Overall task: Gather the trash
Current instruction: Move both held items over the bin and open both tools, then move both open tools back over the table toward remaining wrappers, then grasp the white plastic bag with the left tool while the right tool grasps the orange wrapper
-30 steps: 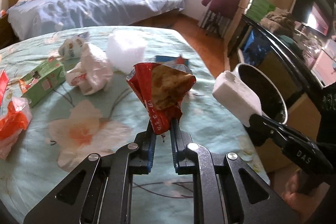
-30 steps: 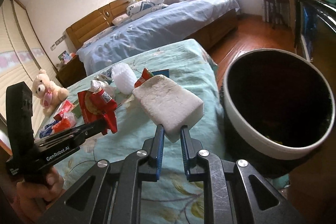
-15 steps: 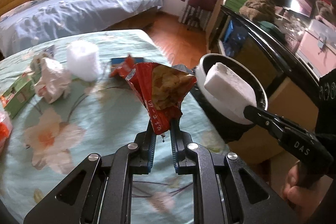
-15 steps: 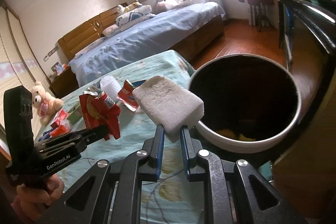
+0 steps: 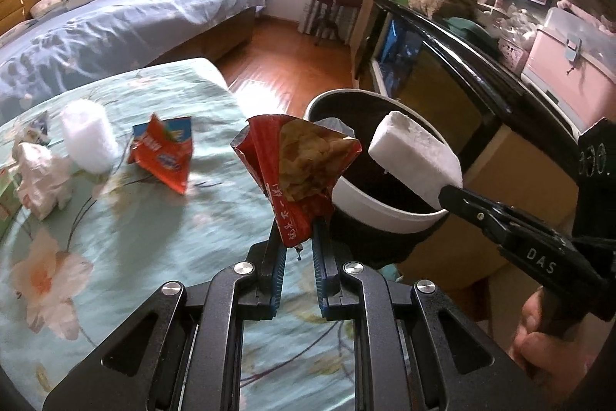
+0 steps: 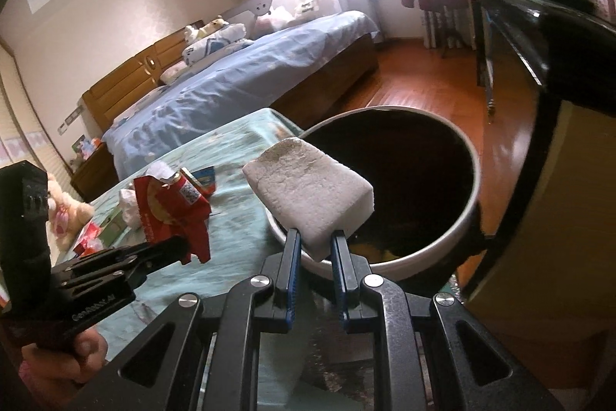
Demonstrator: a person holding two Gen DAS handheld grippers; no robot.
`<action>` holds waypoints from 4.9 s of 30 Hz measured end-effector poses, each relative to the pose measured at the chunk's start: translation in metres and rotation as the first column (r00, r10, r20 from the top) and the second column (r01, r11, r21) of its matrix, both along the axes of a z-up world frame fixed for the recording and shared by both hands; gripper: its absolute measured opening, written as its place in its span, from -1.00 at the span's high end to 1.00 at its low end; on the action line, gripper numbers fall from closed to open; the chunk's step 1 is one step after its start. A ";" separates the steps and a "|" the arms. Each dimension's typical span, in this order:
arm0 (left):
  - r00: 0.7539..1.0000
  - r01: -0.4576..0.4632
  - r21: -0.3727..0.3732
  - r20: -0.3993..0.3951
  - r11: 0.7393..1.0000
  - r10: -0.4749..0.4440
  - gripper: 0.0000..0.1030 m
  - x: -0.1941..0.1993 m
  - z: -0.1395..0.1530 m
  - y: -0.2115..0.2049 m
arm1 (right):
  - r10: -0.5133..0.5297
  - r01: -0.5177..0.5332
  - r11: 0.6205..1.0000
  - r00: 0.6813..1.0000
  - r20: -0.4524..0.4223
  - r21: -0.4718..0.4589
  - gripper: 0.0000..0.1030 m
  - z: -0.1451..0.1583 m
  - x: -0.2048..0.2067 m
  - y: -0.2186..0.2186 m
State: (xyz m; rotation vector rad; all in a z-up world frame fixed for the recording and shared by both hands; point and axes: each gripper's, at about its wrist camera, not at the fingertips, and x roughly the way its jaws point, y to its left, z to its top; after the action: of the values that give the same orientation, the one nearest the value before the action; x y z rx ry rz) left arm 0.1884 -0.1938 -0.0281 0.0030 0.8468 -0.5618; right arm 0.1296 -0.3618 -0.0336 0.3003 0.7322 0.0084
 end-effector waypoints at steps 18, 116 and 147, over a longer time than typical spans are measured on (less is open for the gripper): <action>0.996 0.086 0.013 0.002 0.996 -0.086 0.76 0.017 0.012 -0.049 | -0.066 0.066 0.998 0.998 -0.013 -0.019 0.70 -0.008 0.010 -0.026; 0.896 -0.443 0.058 0.016 0.895 0.443 -0.39 0.081 -0.038 0.188 | 0.276 -0.282 0.959 0.952 -0.131 -0.032 -0.75 -0.048 0.136 0.155; 0.962 -0.274 -0.008 0.009 0.962 0.274 0.87 0.032 -0.024 0.145 | 0.240 -0.241 0.970 0.969 -0.057 -0.007 0.98 -0.026 0.076 0.122</action>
State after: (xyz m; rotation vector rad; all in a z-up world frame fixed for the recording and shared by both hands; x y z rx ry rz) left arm 0.2201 -0.0491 -0.0521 -0.1159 0.8197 -0.3038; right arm 0.2052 -0.2397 -0.0593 0.1973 0.8208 0.2258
